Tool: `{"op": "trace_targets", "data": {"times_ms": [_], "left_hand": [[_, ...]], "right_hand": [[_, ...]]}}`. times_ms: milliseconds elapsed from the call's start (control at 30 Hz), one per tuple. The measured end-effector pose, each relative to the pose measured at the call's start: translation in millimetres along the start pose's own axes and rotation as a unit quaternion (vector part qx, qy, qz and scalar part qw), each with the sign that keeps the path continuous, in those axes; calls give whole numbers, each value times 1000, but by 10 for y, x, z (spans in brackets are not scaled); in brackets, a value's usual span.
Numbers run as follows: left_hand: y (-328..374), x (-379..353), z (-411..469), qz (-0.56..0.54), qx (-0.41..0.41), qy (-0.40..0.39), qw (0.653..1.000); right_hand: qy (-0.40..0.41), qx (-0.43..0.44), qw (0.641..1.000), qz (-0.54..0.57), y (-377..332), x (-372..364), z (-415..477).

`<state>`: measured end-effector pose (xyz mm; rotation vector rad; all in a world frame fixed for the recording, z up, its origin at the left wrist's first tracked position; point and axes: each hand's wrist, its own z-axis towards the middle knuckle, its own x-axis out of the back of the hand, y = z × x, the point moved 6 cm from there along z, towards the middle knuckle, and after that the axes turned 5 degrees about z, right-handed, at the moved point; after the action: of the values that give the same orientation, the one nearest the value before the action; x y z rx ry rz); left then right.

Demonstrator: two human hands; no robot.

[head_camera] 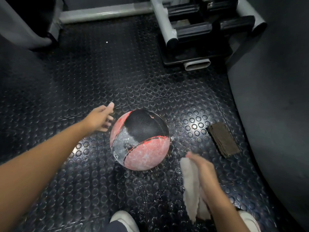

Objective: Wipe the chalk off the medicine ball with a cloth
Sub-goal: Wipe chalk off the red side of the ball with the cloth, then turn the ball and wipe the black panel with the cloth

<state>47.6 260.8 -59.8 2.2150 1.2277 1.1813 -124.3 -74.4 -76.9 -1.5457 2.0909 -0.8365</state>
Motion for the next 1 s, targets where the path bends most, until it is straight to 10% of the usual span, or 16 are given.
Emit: {"op": "trace_targets", "data": {"times_ms": [267,1000], "left_hand": [[-403,-288,224,-47,177,-191,964],[171,-1191,296,-146,43,-231,961]], "right_hand": [[-111,-136,984,-13,425,-557,168],[-76,9,995,65,7,-18,749]]}}
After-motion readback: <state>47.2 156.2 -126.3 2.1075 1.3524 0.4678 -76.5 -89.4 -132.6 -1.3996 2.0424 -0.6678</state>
